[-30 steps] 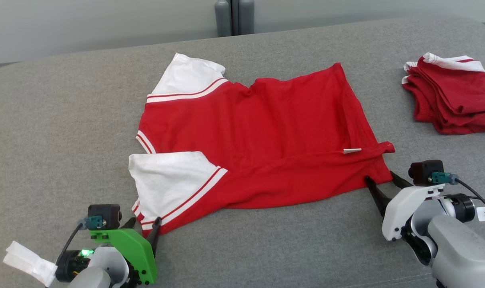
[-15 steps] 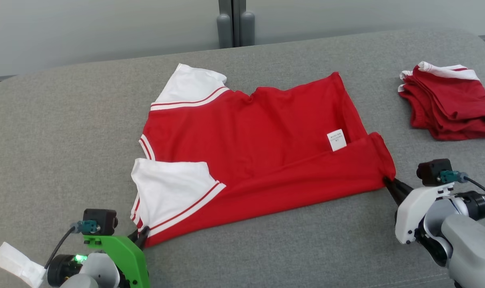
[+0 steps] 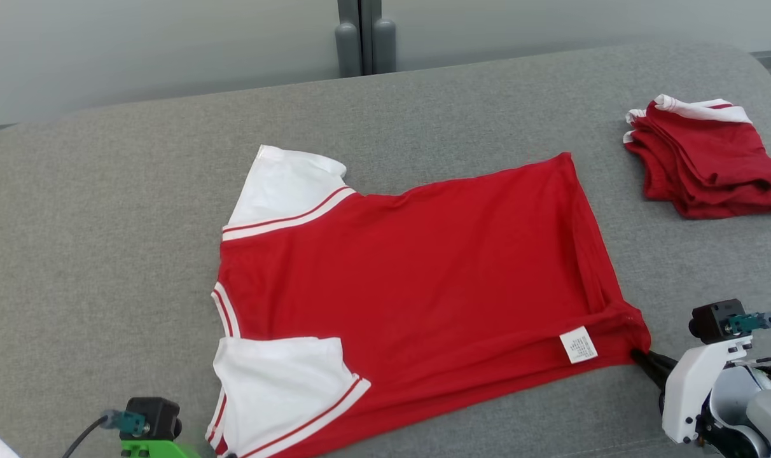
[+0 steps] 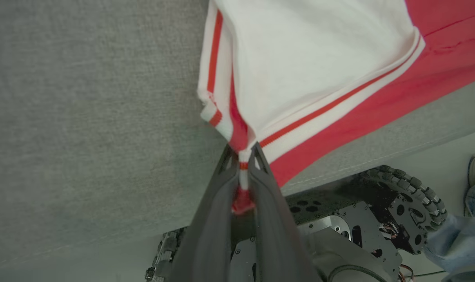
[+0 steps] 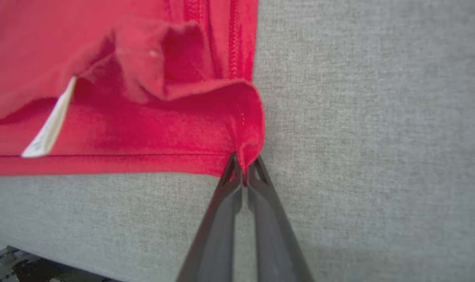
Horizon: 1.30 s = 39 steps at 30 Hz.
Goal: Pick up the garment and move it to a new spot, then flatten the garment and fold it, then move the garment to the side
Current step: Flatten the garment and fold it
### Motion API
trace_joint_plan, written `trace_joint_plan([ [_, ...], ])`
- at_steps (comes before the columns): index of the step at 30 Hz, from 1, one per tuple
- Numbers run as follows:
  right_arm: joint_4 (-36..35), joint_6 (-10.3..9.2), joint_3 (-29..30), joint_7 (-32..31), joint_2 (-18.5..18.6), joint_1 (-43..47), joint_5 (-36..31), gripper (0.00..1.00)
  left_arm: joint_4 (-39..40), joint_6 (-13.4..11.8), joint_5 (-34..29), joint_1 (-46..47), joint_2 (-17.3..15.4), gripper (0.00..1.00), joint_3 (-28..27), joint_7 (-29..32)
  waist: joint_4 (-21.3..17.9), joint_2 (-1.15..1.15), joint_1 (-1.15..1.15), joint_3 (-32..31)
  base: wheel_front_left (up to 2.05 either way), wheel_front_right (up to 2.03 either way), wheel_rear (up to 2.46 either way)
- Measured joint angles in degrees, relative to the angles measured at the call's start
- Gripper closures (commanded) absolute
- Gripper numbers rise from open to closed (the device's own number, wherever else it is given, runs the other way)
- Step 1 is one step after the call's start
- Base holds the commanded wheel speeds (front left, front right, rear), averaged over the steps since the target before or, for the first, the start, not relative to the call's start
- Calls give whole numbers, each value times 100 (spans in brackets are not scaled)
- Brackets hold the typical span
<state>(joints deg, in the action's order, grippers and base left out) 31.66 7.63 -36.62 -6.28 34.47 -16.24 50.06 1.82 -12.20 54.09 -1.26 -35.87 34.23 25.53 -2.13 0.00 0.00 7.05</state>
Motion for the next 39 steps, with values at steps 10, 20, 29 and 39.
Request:
trace_joint_plan([
  [10, -363, -8, 764, -322, -163, 342, -280, 0, 321, -170, -15, -148, -188, 0, -143, -88, -105, 0, 0, 38, 0, 0, 0],
  [20, -1004, -10, 1751, 177, -477, 363, -966, 0, 470, -36, -733, 847, -367, 0, -525, -860, -70, 0, 0, 83, 0, 0, 0],
  [29, -623, -12, 2141, 485, -1350, -964, -1296, 0, -867, 957, -578, 2881, 153, 0, -497, -662, -126, 0, 0, 502, 0, 0, 0],
  [39, 726, -12, 1529, 143, -1449, -2873, -1094, 0, -2748, 1726, -650, 5226, 710, 0, 38, 469, -219, 0, 0, 1327, 0, 0, 0],
])
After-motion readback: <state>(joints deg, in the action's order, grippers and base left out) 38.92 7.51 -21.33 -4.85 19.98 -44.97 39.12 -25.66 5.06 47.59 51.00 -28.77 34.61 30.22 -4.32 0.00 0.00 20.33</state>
